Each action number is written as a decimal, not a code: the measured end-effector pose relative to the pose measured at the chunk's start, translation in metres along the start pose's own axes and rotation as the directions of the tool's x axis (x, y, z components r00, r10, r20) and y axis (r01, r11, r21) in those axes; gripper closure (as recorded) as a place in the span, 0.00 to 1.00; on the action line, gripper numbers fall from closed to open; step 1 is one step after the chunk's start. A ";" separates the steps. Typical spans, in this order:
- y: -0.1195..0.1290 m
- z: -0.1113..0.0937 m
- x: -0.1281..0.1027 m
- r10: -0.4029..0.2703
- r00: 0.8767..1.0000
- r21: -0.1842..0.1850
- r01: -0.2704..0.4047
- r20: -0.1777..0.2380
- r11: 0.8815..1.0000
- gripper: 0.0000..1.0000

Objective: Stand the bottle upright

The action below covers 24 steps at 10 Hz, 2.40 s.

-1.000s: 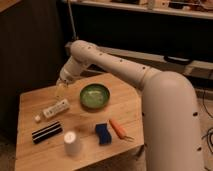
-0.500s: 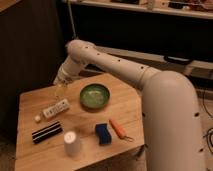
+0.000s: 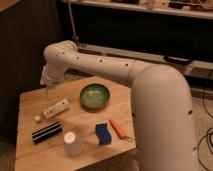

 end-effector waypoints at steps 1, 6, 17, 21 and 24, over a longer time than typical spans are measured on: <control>-0.007 0.006 -0.004 -0.011 1.000 -0.035 0.010 -0.013 0.999 0.35; -0.003 0.023 0.023 0.089 0.962 -0.016 -0.088 0.259 0.996 0.35; 0.004 0.077 0.056 0.175 0.913 -0.056 -0.166 0.368 0.984 0.35; 0.009 0.105 0.066 0.148 0.945 -0.086 -0.128 0.292 0.988 0.35; 0.017 0.130 0.076 0.151 0.949 -0.127 -0.119 0.278 0.985 0.35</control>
